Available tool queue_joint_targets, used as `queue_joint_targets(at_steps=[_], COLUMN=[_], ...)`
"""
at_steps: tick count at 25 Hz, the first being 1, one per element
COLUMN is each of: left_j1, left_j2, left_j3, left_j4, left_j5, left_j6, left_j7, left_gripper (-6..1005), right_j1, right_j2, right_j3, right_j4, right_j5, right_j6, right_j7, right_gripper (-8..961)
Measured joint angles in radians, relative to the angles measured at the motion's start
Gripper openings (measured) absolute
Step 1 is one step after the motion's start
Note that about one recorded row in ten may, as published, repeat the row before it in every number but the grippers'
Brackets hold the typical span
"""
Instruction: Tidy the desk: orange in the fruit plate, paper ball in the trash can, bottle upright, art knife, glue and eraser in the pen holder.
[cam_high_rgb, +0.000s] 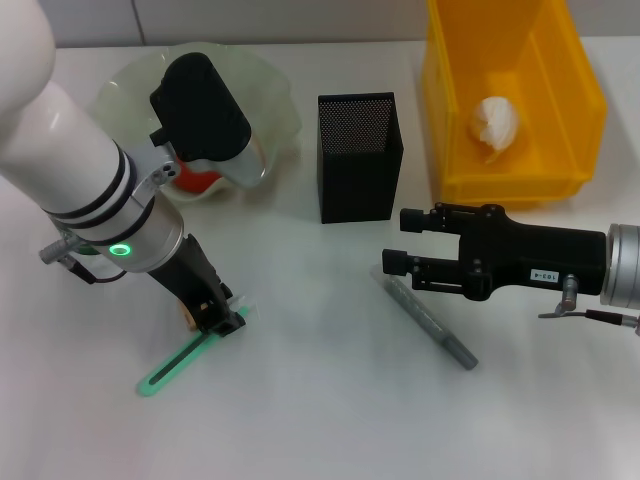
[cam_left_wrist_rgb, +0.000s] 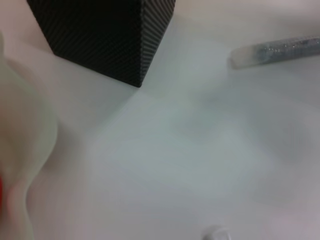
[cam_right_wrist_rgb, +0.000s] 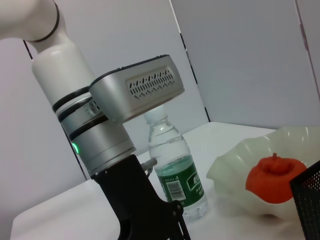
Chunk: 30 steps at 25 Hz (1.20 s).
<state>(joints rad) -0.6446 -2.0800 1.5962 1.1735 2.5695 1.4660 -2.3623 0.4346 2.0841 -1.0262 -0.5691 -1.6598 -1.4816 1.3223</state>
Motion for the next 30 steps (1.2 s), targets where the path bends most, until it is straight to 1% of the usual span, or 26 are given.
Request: queue_joint_targets(at_steps=[3,20,26,30], left_j1=[0.000,-0.006,-0.007,-0.007], left_j2=[0.000,0.000,0.000,0.000], left_j3=[0.015,0.016,0.016,0.016], left_j4=[0.000,-0.010,-0.011,-0.012], left_j5=[0.000,0.000,0.001,0.003], left_j6=[-0.005,-0.007,-0.009,-0.009], left_j7=[0.000,0.000,0.000,0.000], left_gripper=[352,333,281,282], right_j1=[0.002,0.007,0.011,0.011], right_j2=[0.000,0.001,0.001,0.001], right_j3=[0.000,0.000,0.000,0.000], right_j4=[0.000,0.000,0.000,0.000], right_j5=[0.000,0.002,0.002,0.002], right_j6=[0.001,0.011,0.011,0.010], right_j7=[0.000,-0.002,-0.002,-0.002], right_gripper=[689,689,689,688])
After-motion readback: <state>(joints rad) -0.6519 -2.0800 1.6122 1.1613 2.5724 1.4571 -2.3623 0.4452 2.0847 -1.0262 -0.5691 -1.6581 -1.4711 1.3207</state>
